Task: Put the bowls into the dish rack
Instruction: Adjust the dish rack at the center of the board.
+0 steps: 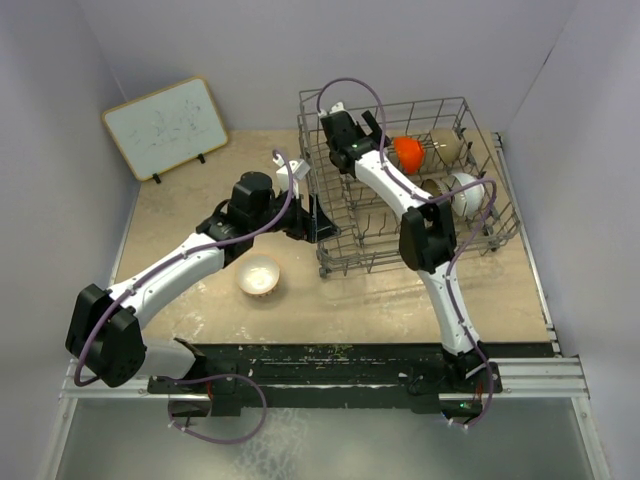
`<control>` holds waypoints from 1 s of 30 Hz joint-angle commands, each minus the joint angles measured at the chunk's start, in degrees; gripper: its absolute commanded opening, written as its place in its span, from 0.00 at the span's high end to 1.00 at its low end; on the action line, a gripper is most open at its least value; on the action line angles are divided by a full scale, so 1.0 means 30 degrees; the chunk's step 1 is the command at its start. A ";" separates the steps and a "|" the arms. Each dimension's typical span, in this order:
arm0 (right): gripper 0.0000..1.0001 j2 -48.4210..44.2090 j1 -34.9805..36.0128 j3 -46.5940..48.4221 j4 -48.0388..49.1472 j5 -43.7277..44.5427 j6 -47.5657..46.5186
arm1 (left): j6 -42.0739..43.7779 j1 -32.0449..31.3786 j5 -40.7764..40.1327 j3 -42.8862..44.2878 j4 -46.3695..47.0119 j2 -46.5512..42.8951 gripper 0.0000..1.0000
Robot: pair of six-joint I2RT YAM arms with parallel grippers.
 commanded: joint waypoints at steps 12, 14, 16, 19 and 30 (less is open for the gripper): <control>0.00 -0.6662 -0.0008 -0.4212 -0.0858 -0.4774 0.3981 | 0.1225 -0.0013 -0.0552 0.2998 -0.1584 0.0133 0.18; 0.00 -0.7575 -0.0193 -0.4843 -0.0876 -0.5414 0.4195 | 0.1433 -0.0013 -0.0648 0.3686 -0.2179 0.0155 0.14; 0.00 -0.8488 -0.0437 -0.5417 -0.1011 -0.6085 0.4578 | 0.1729 -0.0011 -0.0804 0.4428 -0.2961 0.0122 0.08; 0.00 -1.0191 -0.0820 -0.6625 -0.1178 -0.6471 0.5232 | 0.2316 0.0013 -0.1078 0.5485 -0.4336 -0.0138 0.01; 0.00 -1.7176 -0.1218 -1.0793 -0.0729 -0.9662 0.7920 | 0.4021 0.0017 -0.4385 0.7606 -0.9119 -0.3364 0.01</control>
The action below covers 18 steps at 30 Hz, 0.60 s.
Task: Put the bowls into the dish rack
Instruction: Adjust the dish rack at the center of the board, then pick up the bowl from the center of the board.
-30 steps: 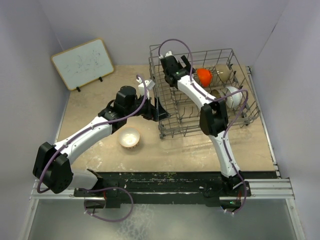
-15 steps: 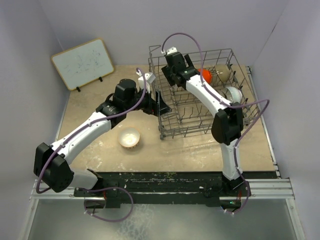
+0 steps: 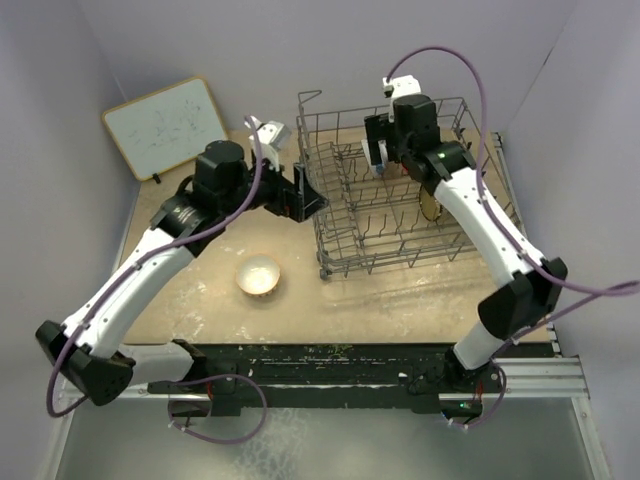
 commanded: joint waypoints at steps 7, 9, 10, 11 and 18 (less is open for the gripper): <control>0.00 -0.6438 0.0202 -0.1554 0.1082 -0.3988 0.2857 | -0.0153 0.0017 -0.4047 -0.3932 -0.2945 -0.4524 0.05; 0.00 -0.6813 0.0202 -0.1359 0.1050 -0.4816 0.2959 | -0.0650 0.0031 -0.4708 -0.5163 -0.2733 -0.5212 0.07; 0.00 -0.6936 0.0202 -0.1262 0.0994 -0.5126 0.3051 | -0.0668 0.0033 -0.5064 -0.5704 -0.2496 -0.5556 0.09; 0.00 -0.7032 0.0202 -0.1235 0.1013 -0.5425 0.3161 | -0.0692 0.0019 -0.5336 -0.6145 -0.2269 -0.5778 0.12; 0.00 -0.7867 0.0202 -0.1357 0.1107 -0.6848 0.3942 | -0.1463 -0.0005 -0.5375 -0.8629 -0.1319 -0.3778 0.25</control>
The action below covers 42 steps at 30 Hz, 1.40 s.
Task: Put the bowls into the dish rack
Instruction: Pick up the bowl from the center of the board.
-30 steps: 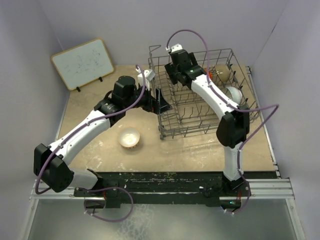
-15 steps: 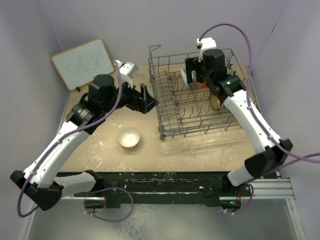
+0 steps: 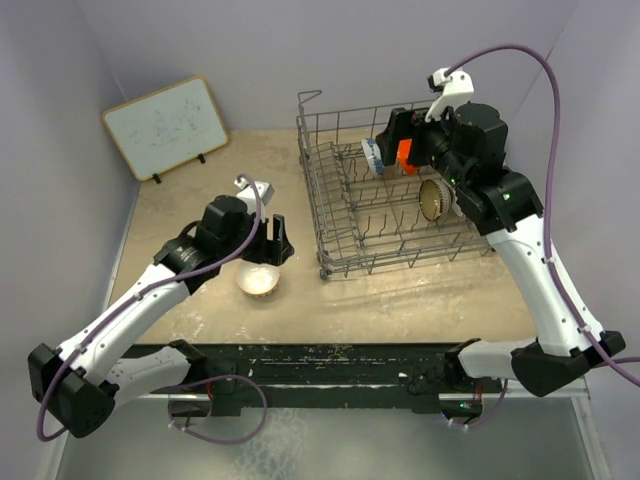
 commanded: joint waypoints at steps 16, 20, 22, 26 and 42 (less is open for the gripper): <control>0.00 -0.1550 0.0042 -0.0241 0.0042 -0.1067 0.0778 | -0.2866 -0.0724 -0.1647 -0.5411 0.6862 0.5187 0.48; 0.00 -0.1615 0.0042 -0.0487 0.0132 -0.1005 0.0758 | -0.3081 -0.1107 -0.2811 -0.5771 0.6804 0.5350 0.56; 0.00 -0.1677 0.0042 -0.0613 0.0145 -0.1001 0.0742 | -0.3135 -0.1223 -0.3439 -0.5898 0.6612 0.5372 0.60; 0.00 -0.1874 0.0042 -0.0805 0.0158 -0.1027 0.0748 | -0.3246 -0.1405 -0.4567 -0.6048 0.6188 0.5692 0.63; 0.00 -0.2615 0.0042 -0.0958 0.0086 -0.0836 0.0858 | -0.3850 -0.2004 -0.5729 -0.5390 0.3077 0.2880 1.00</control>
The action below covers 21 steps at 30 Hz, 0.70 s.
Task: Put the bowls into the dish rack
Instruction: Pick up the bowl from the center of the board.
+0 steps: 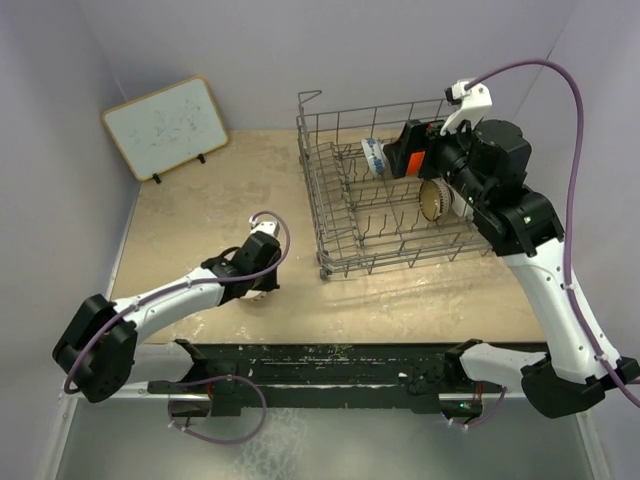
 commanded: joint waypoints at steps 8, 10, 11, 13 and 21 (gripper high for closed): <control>0.00 -0.0411 0.0042 0.1013 0.0032 -0.0350 0.0740 | -0.1196 -0.0098 0.1764 0.5755 -0.3619 -0.6548 1.00; 0.00 -0.0361 0.0042 0.1448 -0.0162 -0.0408 0.0916 | -0.1344 -0.0103 0.2313 0.6813 -0.2742 -0.7010 1.00; 0.00 -0.0326 0.0040 0.1696 -0.0326 -0.0336 0.1015 | -0.1442 -0.0089 0.2699 0.7305 -0.2061 -0.7089 1.00; 0.00 -0.0196 0.0042 0.2280 -0.0667 -0.0136 0.1140 | -0.1708 -0.0101 0.3778 0.8275 -0.0471 -0.6750 1.00; 0.00 0.0130 -0.0016 0.5589 -0.2194 0.1071 0.1780 | -0.3837 -0.0090 0.8952 1.3264 0.6675 -0.2083 1.00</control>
